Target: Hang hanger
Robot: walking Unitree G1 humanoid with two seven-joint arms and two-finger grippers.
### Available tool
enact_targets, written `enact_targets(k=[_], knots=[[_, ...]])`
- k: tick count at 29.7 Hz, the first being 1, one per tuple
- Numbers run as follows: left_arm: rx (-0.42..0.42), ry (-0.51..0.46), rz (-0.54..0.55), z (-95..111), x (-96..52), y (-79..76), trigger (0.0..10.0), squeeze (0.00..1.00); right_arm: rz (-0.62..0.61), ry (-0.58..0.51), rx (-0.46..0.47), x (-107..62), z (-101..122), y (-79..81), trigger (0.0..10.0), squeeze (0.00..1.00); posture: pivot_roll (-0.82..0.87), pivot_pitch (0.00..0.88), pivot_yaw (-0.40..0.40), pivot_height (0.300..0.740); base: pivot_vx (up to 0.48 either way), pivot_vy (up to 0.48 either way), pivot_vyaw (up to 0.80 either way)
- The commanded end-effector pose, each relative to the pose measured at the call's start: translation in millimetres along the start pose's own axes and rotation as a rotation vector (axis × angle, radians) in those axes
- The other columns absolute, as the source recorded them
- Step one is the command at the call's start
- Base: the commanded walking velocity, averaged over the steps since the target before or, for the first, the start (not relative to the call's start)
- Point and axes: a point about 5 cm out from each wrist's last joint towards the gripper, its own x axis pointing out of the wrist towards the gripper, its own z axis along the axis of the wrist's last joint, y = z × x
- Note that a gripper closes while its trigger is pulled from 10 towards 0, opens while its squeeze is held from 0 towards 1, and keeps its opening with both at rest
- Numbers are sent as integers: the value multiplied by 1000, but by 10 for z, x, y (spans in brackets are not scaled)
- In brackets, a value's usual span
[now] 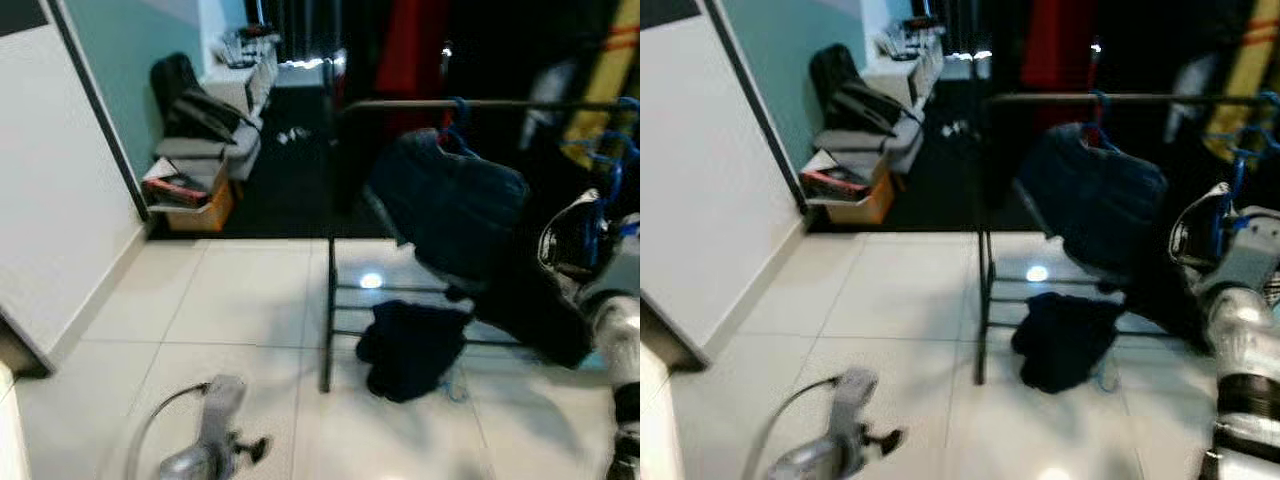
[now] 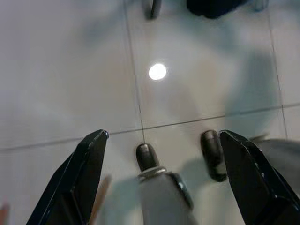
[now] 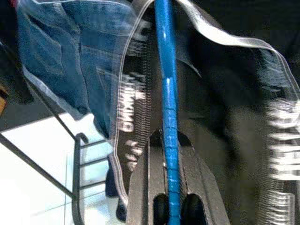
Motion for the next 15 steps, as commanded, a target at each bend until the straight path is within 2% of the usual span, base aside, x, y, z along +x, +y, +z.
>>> enact_targets(k=[1,15], knots=[[16,-7,-3,28,10,-13,10000,0,-20,11,6,-12,-4,-76,10000,0,-154,0,60,740,480,0,-800],[2,-3,6,70,18,9,10000,0,-43,3,9,-28,159,-249,10000,0,-157,0,60,740,480,0,-800]])
